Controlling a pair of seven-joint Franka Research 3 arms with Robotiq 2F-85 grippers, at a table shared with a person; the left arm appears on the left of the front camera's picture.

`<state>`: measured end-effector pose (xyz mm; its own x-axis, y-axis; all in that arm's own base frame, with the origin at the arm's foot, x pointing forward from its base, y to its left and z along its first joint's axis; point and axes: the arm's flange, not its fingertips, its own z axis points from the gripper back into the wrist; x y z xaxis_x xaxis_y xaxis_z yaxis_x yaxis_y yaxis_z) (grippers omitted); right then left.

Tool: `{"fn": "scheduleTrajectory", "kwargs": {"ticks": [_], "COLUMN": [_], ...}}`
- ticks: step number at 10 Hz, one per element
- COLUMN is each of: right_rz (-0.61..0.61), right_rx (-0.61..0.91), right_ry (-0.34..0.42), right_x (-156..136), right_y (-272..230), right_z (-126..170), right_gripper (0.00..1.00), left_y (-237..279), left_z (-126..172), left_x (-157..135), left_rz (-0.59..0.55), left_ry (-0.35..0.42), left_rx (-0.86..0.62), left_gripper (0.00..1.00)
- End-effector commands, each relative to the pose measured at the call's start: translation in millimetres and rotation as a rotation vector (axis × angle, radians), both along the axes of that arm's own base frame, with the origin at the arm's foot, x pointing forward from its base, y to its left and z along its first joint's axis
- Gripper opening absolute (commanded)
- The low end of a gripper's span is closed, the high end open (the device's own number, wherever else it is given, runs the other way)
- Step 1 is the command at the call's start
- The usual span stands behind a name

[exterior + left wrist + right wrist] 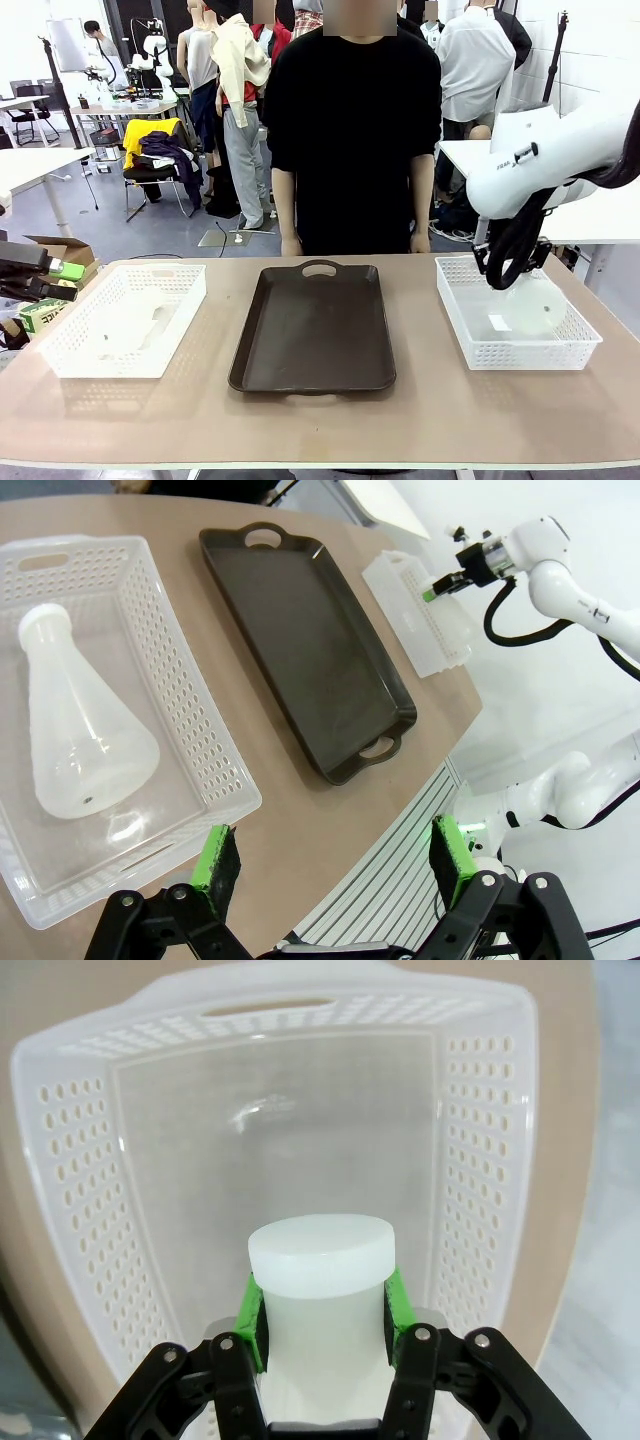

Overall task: Prepare the laboratory tools.
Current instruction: While moving the picked Big flask to the Handle tray indicated by the person, stop as directed by the person.

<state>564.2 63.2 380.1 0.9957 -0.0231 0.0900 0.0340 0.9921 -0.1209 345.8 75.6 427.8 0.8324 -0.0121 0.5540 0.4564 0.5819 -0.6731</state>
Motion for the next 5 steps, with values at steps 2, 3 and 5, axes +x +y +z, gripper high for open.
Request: {"fn": "scheduleTrajectory", "kwargs": {"ticks": [2, 3, 5], "right_rz": [-0.008, 0.000, 0.032], "right_rx": [0.013, 0.024, 0.057], "right_ry": [-0.045, -0.078, -0.127], "right_x": [-18.3, -28.6, -53.0], "right_y": [-8.9, -8.8, -4.5], "right_z": [42.0, 62.1, 101.1], "right_gripper": [0.00, 0.00, 0.00], "left_y": [1.1, 1.1, 1.1], "left_z": [-1.4, -1.4, -1.4], "left_x": [0.8, 0.8, 0.8], "left_rz": [-0.006, -0.006, -0.006], "left_ry": [-0.026, -0.026, -0.026], "left_rx": [-0.018, -0.018, -0.018], "left_gripper": [1.00, 1.00, 1.00]}}
